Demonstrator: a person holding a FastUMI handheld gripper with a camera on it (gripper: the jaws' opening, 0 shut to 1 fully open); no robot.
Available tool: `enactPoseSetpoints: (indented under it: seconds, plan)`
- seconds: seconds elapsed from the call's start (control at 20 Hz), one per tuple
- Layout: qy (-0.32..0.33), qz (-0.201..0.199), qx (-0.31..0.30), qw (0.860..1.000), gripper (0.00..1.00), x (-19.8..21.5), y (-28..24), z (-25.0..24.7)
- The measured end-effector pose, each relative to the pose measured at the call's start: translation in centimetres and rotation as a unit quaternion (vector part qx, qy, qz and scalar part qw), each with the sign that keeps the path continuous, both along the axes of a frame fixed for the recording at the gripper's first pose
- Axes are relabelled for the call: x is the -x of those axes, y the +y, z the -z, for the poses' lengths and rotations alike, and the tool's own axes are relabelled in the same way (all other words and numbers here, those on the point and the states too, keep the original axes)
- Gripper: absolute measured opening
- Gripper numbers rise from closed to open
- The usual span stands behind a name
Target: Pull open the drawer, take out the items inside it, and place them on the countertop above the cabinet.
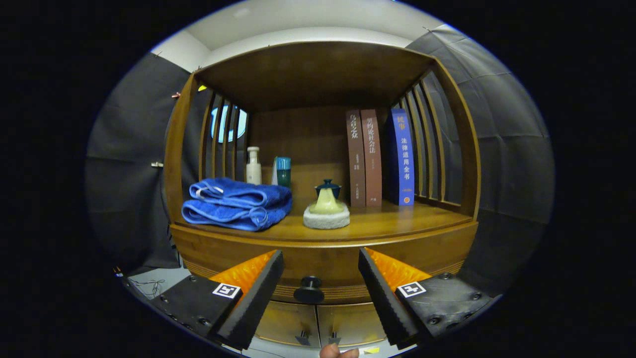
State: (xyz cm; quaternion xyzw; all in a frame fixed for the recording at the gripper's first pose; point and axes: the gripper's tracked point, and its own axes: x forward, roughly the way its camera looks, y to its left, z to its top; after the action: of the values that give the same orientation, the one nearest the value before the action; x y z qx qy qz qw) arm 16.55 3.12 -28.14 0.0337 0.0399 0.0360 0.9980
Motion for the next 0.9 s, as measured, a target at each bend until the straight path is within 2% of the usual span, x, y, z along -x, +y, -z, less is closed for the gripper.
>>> enactPoseSetpoints:
  seconds: [0.25,0.5,0.7,0.9]
  plan:
    - [-0.05,-0.022,0.008,0.999,0.97,0.9,-1.4,-8.6]
    - [-0.043,-0.027,0.015,0.999,0.97,2.4,-2.7,-15.6]
    - [-0.041,-0.022,0.007,0.999,0.98,3.3,-3.7,-19.1]
    - [-0.05,-0.011,-0.003,0.999,0.98,5.3,-4.5,-20.1]
